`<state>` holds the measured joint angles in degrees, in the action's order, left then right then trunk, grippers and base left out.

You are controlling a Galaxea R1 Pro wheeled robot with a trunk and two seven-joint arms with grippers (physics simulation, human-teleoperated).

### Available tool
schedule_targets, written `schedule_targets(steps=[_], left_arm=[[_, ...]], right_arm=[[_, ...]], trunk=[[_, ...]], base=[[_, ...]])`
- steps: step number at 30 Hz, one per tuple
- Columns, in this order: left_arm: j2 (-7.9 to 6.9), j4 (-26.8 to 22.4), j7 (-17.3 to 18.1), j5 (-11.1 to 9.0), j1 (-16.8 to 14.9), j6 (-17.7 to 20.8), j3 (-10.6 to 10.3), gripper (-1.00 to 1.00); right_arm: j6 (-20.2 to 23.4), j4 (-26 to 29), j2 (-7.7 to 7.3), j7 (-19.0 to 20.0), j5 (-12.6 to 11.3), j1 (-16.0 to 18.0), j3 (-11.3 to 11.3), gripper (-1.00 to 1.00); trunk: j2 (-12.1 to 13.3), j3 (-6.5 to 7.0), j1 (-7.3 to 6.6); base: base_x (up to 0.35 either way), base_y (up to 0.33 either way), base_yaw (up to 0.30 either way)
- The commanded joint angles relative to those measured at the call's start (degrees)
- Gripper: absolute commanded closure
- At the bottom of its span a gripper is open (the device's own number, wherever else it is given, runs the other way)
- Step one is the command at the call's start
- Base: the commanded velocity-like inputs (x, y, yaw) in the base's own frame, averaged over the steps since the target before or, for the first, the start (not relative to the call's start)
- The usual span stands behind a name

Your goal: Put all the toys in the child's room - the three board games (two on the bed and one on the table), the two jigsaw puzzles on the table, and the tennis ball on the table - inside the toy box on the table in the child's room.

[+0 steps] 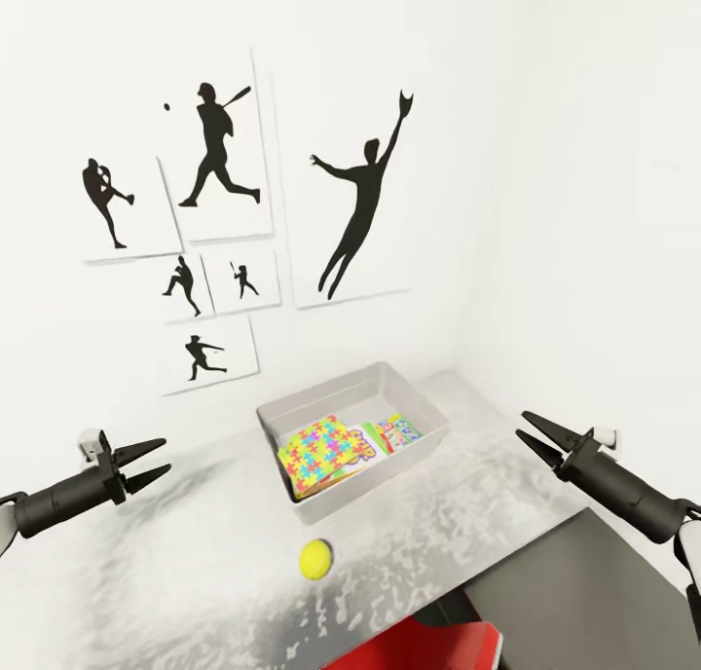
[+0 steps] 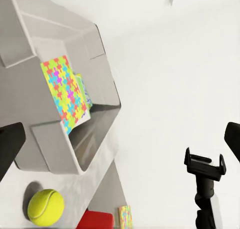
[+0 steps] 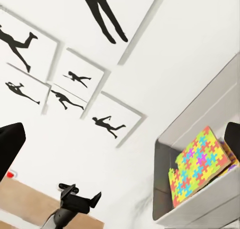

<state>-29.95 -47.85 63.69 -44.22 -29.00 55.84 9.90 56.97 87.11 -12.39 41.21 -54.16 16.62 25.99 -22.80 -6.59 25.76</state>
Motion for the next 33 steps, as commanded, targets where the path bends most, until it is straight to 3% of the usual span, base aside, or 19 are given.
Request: schedule_targets(steps=[1, 5, 9, 14, 33], left_arm=[[-0.27, 0.0, 0.1, 0.0, 0.0, 0.2, 0.0, -1.00], [-2.87, 0.0, 1.0, -0.5, 0.0, 0.2, 0.0, -1.00], [-4.65, 0.0, 6.0, -0.3, 0.0, 0.1, 0.0, -1.00], [-4.98, 0.0, 8.8, 0.0, 0.0, 0.1, 0.0, -1.00], [-4.85, 0.0, 9.2, -0.1, 0.0, 0.0, -0.2, -1.00]], right_arm=[[0.2, 0.0, 0.02, 0.3, 0.2, 0.1, 0.1, -1.00], [0.2, 0.0, 0.02, 0.3, 0.2, 0.1, 0.0, -1.00], [0.1, 0.1, 0.21, 0.3, 0.2, 0.1, -0.1, -1.00], [0.1, 0.2, 0.25, 0.3, 0.2, 0.1, -0.1, -1.00], [0.2, -0.1, -0.18, 0.3, 0.2, 0.1, 0.0, -1.00]], trunk=[[-0.1, -0.06, 0.02], [-0.1, 0.22, 0.02], [-0.1, 0.49, 0.02], [-0.1, 0.84, 0.02], [-0.1, 2.12, 0.02]], base=[[-0.137, 0.049, -0.181], [-0.210, 0.110, -0.182], [-0.170, 0.100, -0.184], [-0.060, 0.021, -0.184], [-0.249, 0.118, -0.184]])
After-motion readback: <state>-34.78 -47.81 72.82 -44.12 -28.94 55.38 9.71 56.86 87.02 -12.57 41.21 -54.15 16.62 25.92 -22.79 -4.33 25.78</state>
